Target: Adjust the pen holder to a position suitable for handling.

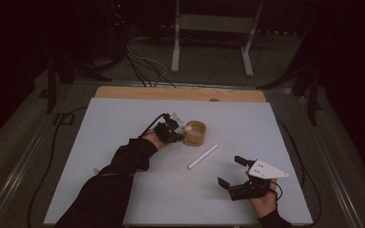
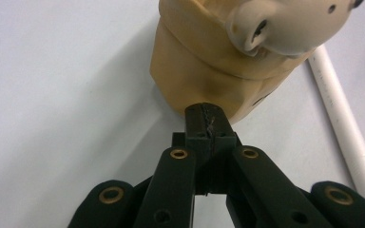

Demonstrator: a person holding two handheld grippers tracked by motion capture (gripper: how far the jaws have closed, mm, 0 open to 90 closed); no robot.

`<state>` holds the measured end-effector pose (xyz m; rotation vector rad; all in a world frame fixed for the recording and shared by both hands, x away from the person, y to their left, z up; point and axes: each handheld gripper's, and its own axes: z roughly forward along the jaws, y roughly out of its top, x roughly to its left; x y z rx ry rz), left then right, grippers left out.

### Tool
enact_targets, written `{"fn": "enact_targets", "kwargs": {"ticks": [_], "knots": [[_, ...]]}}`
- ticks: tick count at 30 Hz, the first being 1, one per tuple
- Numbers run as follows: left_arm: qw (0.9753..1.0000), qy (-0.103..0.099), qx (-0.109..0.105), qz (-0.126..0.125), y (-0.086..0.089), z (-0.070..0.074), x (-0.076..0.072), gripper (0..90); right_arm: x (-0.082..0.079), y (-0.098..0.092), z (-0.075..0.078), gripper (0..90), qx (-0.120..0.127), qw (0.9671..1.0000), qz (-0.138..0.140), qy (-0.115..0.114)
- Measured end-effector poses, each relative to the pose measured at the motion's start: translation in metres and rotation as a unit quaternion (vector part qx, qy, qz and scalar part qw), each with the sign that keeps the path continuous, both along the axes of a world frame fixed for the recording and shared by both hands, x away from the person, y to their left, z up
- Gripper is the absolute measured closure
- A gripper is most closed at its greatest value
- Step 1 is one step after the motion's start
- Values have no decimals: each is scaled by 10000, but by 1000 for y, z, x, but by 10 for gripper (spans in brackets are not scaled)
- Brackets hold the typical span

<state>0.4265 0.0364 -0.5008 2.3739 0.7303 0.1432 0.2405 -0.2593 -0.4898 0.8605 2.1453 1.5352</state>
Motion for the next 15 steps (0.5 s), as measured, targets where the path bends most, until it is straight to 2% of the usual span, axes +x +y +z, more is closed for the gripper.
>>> {"fn": "enact_targets", "kwargs": {"ticks": [10, 15], "knots": [[9999, -48, -41, -94, -12, 0, -2, 900, 0, 0, 0, 0, 1, 10000, -11, -3], [9998, -47, -166, -104, -7, 2, -1, 900, -1, -1, 1, 0, 22, 10000, -42, -3]]}}
